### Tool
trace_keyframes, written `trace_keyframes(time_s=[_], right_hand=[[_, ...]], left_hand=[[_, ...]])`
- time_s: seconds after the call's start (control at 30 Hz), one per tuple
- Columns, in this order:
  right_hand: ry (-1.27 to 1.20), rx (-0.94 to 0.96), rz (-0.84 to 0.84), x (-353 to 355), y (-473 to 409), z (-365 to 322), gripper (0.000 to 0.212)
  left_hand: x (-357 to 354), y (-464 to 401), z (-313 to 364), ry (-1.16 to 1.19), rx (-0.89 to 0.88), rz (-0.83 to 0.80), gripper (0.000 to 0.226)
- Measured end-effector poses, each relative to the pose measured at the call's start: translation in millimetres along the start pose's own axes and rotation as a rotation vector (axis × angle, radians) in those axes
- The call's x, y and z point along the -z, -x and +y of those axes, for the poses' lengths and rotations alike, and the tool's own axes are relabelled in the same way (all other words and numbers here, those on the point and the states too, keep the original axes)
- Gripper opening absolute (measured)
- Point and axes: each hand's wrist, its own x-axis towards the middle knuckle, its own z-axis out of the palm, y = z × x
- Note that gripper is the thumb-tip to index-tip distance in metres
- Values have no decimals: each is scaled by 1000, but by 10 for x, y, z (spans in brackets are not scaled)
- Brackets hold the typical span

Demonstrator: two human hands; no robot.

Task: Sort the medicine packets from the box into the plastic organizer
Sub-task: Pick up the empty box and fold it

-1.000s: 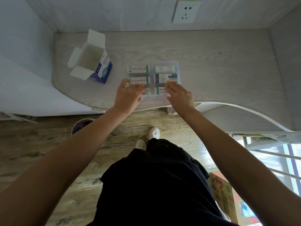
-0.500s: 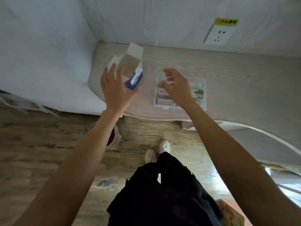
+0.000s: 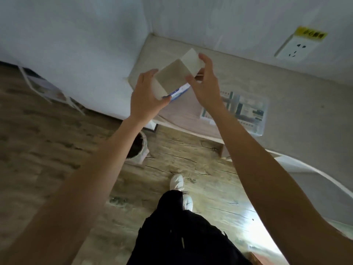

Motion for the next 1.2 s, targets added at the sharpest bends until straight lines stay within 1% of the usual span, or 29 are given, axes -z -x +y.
trace_keyframes(time_s=[0.03, 0.07, 0.13, 0.2, 0.27, 0.37, 0.4, 0.47, 0.5, 0.57, 0.6, 0.63, 0.67, 0.73, 0.77, 0.87, 0.9, 0.97, 1.03, 1.1, 1.13, 1.2], right_hand=[[54, 22, -25, 39, 125, -62, 55], [109, 56, -68, 57, 312, -92, 48], [182, 105, -118, 74, 576, -124, 13], [207, 123, -174, -8, 892, -158, 37], [173, 79, -238, -129, 1160, -109, 42], [93, -31, -350, -410, 1431, 156, 43], [87, -71, -398, -496, 1481, 241, 37], [41, -181, -472, -762, 1538, 504, 19], [18, -231, -481, -931, 1533, 652, 17], [-8, -314, -470, -1224, 1508, 932, 22], [-12, -332, -462, -1385, 1485, 1053, 22], [1, -344, -452, -1532, 1466, 1172, 21], [26, -350, -444, -1725, 1452, 1332, 21], [87, -343, -435, -2106, 1373, 1635, 21], [99, -343, -440, -2288, 1341, 1774, 22], [83, -359, -467, -2831, 1225, 2158, 32], [89, -358, -482, -2990, 1189, 2291, 36], [95, -348, -508, -3342, 1074, 2592, 41], [81, -354, -515, -3568, 955, 2773, 44], [31, -373, -545, -3799, 838, 2925, 52], [25, -366, -585, -3904, 801, 2996, 61], [70, -296, -658, -4023, 774, 3088, 80]], left_hand=[[97, 140, -24, 10, -41, -4, 74], [217, 375, -38, 19, -74, -11, 74], [409, 693, -90, 35, -151, -44, 73], [540, 1037, -178, 5, -188, -70, 71], [580, 1329, -314, -18, -150, -85, 70], [479, 1734, -652, -36, -41, -84, 72], [419, 1819, -759, -47, 9, -90, 73], [254, 1933, -1005, -68, 110, -115, 77], [154, 1965, -1153, -46, 141, -130, 80], [-32, 1997, -1399, 135, 231, -147, 87], [-122, 2003, -1534, 243, 324, -137, 89], [-225, 2010, -1669, 326, 428, -118, 87], [-337, 2025, -1842, 354, 537, -97, 81], [-589, 2015, -2225, 320, 672, -51, 62], [-705, 2008, -2431, 280, 695, -45, 60], [-1005, 1943, -3046, 279, 717, -35, 77], [-1132, 1944, -3305, 283, 727, -36, 76], [-1379, 1896, -3799, 268, 739, -15, 63], [-1492, 1782, -3975, 301, 784, 8, 54], [-1632, 1654, -4139, 346, 831, 35, 57], [-1691, 1617, -4185, 346, 853, 15, 59], [-1767, 1587, -4267, 330, 844, -28, 61]])
